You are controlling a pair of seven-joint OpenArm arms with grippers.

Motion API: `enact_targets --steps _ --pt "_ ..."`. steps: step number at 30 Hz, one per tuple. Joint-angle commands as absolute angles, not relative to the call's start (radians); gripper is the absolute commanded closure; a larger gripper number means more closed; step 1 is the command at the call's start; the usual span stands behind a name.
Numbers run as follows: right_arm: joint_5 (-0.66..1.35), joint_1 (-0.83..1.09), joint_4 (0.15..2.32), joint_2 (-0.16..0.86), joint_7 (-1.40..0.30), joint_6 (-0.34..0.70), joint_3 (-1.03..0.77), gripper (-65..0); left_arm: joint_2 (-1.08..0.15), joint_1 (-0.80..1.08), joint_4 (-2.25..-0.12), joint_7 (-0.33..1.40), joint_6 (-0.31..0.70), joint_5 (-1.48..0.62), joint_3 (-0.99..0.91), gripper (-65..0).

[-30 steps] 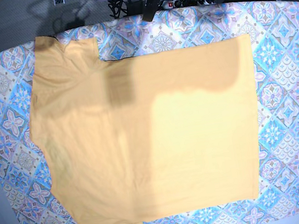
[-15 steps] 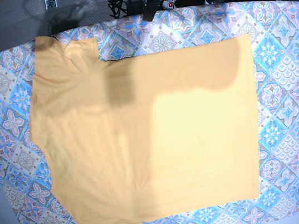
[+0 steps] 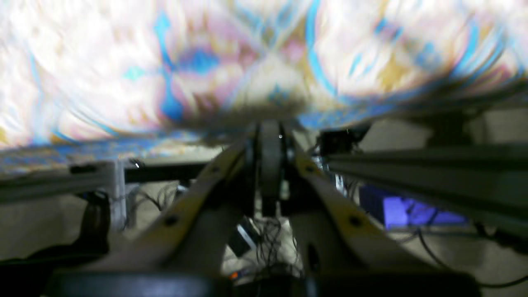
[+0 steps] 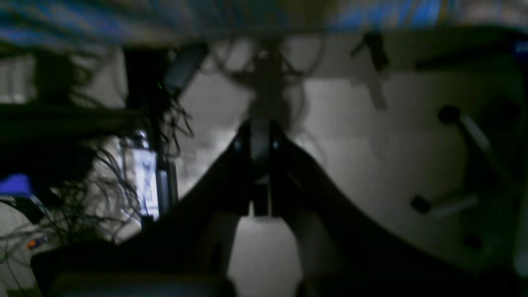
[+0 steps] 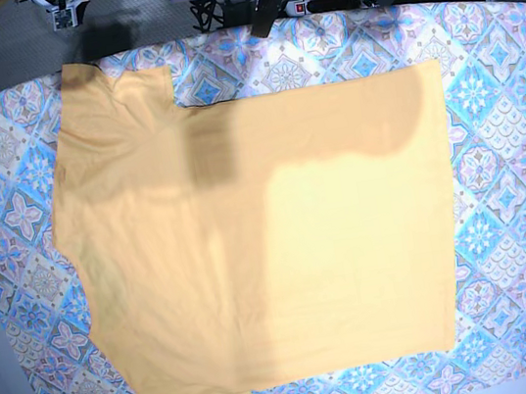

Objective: Fold the T-shirt properly
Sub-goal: 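Lower both grippers onto the shirt's hem corners and close them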

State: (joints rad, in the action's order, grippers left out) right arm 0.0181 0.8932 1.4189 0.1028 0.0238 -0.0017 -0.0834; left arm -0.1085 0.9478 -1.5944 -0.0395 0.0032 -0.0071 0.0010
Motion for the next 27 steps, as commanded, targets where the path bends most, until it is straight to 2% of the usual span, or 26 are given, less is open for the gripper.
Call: enact_targets --steps 1,12,16,19,24,27 --pt "0.016 0.923 1.454 0.111 0.036 -0.007 -0.088 0.0 -0.111 0.972 -1.632 -0.061 -0.001 -0.005 -0.001 0.0" --pt "0.016 0.931 1.666 0.111 -0.142 -0.007 -0.081 0.0 -0.156 0.972 -1.776 -0.044 -0.002 0.007 -0.097 -0.1" --pt "0.016 0.928 1.692 0.111 -0.179 -0.007 -0.081 0.0 -0.153 0.875 -1.831 0.188 -0.001 -0.016 -0.160 -0.2" --pt "0.015 0.906 1.698 0.111 -0.200 -0.007 -0.081 0.0 -0.150 0.809 -1.863 0.318 0.002 -0.116 -0.186 -0.2" --pt "0.015 0.894 1.701 0.111 -0.217 -0.007 -0.081 0.0 -0.156 0.740 -1.863 0.395 0.004 -0.349 -0.188 -0.2" --pt "0.015 0.888 1.701 0.111 -0.217 -0.007 -0.081 0.0 -0.156 0.705 -1.863 0.453 0.004 -0.452 -0.188 -3.8"
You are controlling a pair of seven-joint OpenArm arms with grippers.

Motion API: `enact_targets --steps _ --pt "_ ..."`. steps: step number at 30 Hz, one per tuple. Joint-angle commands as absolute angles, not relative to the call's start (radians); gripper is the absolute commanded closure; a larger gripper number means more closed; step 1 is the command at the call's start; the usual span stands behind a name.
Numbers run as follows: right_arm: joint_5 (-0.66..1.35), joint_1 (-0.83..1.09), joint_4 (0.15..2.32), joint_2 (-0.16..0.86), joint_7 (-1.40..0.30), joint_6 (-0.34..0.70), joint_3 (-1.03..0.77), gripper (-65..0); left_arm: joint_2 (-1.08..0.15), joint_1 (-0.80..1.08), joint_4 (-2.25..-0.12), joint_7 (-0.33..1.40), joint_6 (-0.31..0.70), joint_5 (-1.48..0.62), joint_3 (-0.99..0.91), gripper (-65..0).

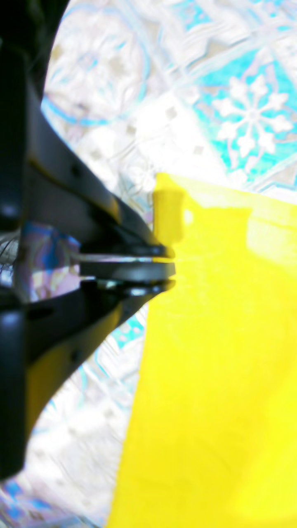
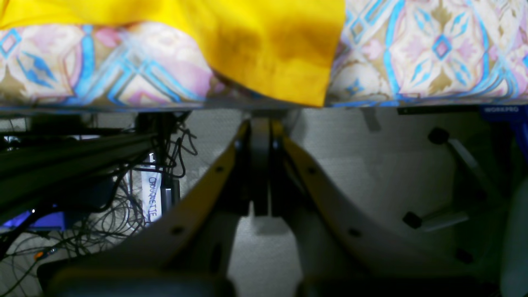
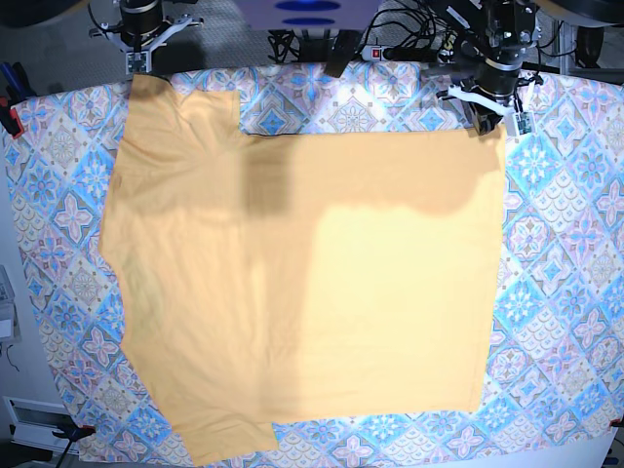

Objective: Fold the T-shirt properly
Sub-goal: 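Lower both grippers onto the shirt's hem corners and close them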

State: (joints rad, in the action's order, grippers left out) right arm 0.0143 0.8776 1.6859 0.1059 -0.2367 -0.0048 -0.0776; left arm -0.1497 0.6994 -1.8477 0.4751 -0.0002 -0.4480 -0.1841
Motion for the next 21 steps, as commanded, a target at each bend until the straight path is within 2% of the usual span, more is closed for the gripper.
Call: enact_targets --steps 1,6,9,16,21 --pt "0.015 0.888 1.701 0.111 -0.217 -0.007 -0.081 0.0 -0.156 0.694 -1.863 0.475 0.004 -0.486 -0.188 -6.2" --pt "0.015 0.862 1.701 0.111 -0.219 -0.007 -0.081 0.0 -0.156 0.641 -1.859 0.542 0.004 -0.641 -0.222 -19.8" --pt "0.015 0.858 1.701 0.111 -0.219 -0.007 -0.081 0.0 -0.153 0.633 -1.859 0.568 0.004 -0.740 -0.248 -24.5" --pt "0.016 0.834 1.699 0.111 -0.223 -0.007 -0.081 0.0 -0.147 0.651 -1.828 0.564 0.004 -0.941 -0.278 -25.5" --pt "0.016 0.828 1.701 0.111 -0.302 -0.007 -0.082 0.0 -0.104 0.651 -1.736 0.567 0.004 -1.075 -0.357 -25.4"
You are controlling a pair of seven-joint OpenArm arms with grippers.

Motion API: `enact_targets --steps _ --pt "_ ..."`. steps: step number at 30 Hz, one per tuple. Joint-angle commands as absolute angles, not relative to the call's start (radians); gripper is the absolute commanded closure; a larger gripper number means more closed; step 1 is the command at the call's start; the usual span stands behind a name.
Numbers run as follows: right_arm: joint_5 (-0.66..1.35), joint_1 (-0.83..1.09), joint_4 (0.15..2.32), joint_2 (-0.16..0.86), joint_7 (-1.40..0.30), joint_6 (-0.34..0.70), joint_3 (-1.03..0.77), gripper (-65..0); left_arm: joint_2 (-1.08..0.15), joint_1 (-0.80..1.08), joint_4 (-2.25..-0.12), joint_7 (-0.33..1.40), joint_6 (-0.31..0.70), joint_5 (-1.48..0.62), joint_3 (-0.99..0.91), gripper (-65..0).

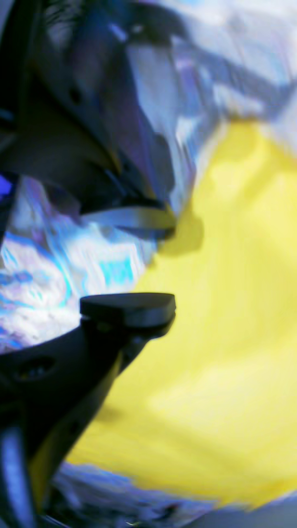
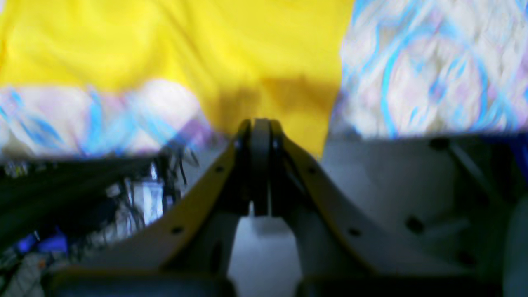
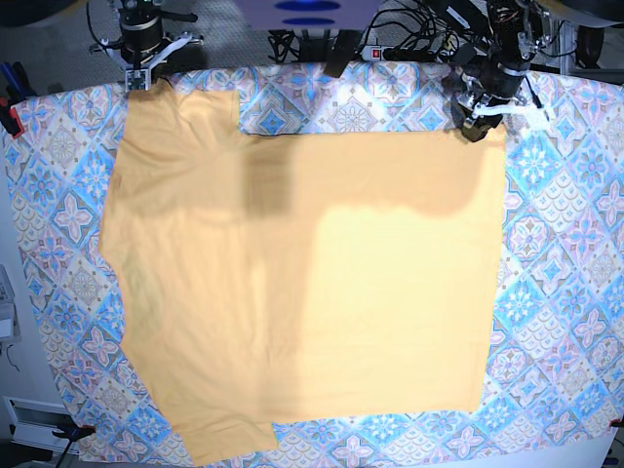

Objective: Fold the T-shirt properly
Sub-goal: 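Lower both grippers onto the shirt's hem corners and close them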

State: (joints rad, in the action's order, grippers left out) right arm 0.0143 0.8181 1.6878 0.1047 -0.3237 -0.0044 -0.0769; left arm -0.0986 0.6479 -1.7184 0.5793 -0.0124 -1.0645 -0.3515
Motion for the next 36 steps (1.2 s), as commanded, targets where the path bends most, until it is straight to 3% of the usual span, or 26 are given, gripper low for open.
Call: enact_targets --steps 1,10,15,36 --pt "0.016 0.825 1.701 0.111 -0.303 -0.007 -0.081 0.0 -0.097 0.651 -1.732 0.567 0.004 -1.086 -0.366 -25.4" --pt "0.016 0.822 1.701 0.111 -0.308 -0.007 -0.081 0.0 -0.090 0.624 -1.664 0.564 0.004 -1.106 -0.378 -25.4" --pt "0.016 0.822 1.704 0.111 -0.308 -0.007 -0.084 0.0 -0.090 0.608 -1.589 0.562 0.004 -1.216 -0.378 -25.4" --pt "0.016 0.823 1.735 0.111 -0.312 -0.007 -0.087 0.0 -0.090 0.478 -1.409 0.568 0.004 -1.221 -0.409 -25.3"
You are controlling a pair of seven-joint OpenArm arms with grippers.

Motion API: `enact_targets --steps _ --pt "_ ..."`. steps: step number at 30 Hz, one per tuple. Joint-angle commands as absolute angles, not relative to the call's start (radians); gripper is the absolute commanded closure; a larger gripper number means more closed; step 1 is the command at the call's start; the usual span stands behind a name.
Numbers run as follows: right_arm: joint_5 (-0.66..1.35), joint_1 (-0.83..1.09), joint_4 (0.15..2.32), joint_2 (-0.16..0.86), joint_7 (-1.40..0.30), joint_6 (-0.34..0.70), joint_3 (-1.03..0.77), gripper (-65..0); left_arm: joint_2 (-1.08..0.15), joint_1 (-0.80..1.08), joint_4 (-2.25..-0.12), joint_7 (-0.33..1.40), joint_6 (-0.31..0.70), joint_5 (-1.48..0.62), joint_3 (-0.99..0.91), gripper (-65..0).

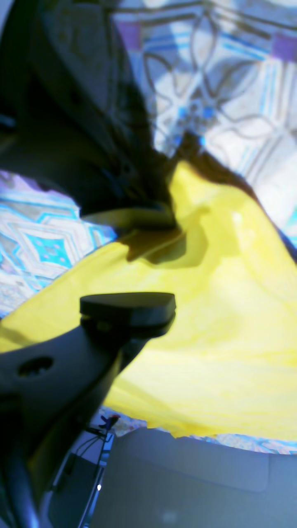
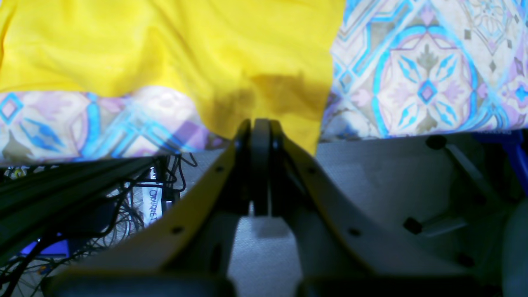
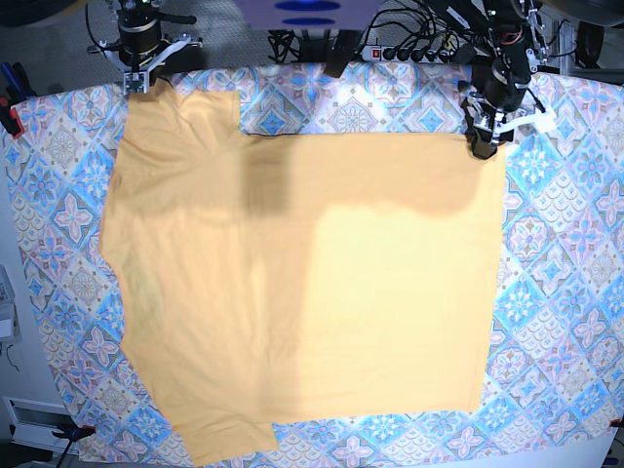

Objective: Fold the T-shirt properly
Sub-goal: 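Lower both grippers onto the shirt's hem corners and close them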

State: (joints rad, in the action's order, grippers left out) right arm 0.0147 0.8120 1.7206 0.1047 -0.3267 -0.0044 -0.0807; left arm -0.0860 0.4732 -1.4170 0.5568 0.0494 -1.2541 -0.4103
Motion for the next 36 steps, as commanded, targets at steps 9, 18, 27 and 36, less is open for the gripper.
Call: enact_targets --steps 9,18,27,36 --pt "0.016 0.823 1.735 0.111 -0.312 -0.007 -0.087 0.0 -0.070 0.529 -1.414 0.628 0.004 -1.308 -0.412 -25.2" --pt "0.016 0.822 1.732 0.111 -0.312 -0.007 -0.082 0.0 -0.070 0.587 -1.412 0.625 0.004 -1.348 -0.452 -25.2" --pt "0.016 0.822 1.733 0.111 -0.312 -0.007 -0.085 0.0 -0.070 0.522 -1.369 0.627 0.004 -1.345 -0.483 -25.2" --pt "0.016 0.822 1.733 0.111 -0.312 -0.007 -0.084 0.0 -0.070 0.433 -1.299 0.634 0.004 -1.337 -0.475 -25.2"
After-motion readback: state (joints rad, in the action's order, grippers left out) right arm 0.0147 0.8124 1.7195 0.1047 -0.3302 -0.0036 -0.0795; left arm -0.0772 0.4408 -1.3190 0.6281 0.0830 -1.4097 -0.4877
